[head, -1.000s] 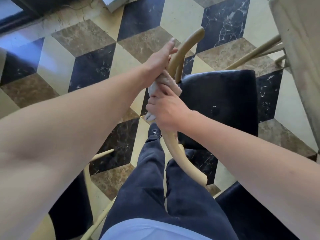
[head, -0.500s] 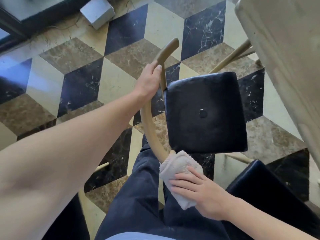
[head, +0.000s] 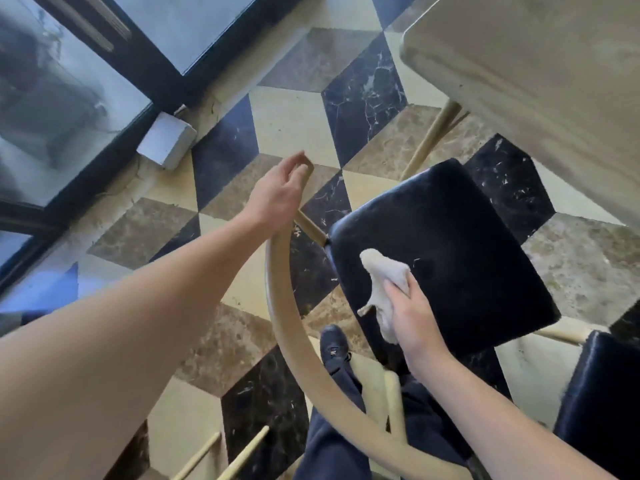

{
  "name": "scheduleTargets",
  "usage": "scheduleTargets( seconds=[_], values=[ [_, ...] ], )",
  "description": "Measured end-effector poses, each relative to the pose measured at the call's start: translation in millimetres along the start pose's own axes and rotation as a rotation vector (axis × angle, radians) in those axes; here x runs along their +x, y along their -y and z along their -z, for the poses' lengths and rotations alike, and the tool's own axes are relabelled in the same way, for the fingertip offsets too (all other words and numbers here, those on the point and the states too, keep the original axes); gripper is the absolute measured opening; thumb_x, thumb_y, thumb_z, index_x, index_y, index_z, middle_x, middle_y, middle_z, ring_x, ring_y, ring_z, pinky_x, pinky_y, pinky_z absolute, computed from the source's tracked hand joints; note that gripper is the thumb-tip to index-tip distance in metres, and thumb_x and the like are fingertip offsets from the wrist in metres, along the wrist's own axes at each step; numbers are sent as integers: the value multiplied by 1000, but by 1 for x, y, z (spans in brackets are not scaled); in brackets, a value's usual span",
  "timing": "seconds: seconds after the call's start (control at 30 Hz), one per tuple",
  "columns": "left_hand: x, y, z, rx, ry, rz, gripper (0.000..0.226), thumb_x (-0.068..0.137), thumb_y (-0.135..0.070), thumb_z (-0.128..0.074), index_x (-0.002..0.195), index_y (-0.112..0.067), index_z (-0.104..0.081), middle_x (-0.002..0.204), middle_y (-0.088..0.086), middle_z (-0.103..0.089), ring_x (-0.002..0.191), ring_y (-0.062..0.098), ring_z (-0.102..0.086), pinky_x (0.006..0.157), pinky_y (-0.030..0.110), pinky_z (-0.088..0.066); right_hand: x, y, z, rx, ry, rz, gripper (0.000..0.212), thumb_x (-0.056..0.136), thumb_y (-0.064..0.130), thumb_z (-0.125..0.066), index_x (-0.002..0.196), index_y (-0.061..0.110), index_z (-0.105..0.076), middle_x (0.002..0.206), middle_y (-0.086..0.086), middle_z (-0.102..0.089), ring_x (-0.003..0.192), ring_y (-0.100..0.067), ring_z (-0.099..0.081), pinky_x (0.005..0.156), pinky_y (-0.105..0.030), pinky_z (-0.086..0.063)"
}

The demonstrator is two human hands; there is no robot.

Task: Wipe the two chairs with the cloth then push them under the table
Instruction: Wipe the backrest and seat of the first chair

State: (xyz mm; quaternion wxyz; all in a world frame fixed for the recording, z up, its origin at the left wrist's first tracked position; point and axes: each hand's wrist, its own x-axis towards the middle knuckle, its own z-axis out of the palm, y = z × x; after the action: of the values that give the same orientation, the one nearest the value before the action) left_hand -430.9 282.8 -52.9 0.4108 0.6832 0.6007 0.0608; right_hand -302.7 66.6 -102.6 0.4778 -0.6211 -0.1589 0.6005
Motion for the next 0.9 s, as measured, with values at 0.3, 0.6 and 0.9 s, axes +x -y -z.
scheduleTargets(
  seconds=[0.3,0.6,0.9],
  values=[
    [37,14,-16,-16,-10,8,55,110,-48,-32,163,-36,-20,160,4,-44,143,24,-46,117,34,-33,97,13,-86,257,-38,184,39,108,19,-40,144,32,-46,143,16,-53,132,6,-47,112,-20,-36],
    [37,23,-23,-95,-225,72,46,111,-43,-28,148,-30,-53,142,-8,-60,126,8,-53,104,23,-36,118,4,-112,329,185,136,52,92,14,-48,143,16,-48,135,-1,-57,120,-10,-54,101,-28,-41],
    [39,24,-23,-45,-174,76,38,110,-45,-29,132,-34,-59,109,-19,-64,98,-10,-57,75,8,-38,153,-24,-98,-121,213,296,73,81,3,-73,144,28,-46,143,0,-53,134,-11,-44,112,-41,-41]
  ],
)
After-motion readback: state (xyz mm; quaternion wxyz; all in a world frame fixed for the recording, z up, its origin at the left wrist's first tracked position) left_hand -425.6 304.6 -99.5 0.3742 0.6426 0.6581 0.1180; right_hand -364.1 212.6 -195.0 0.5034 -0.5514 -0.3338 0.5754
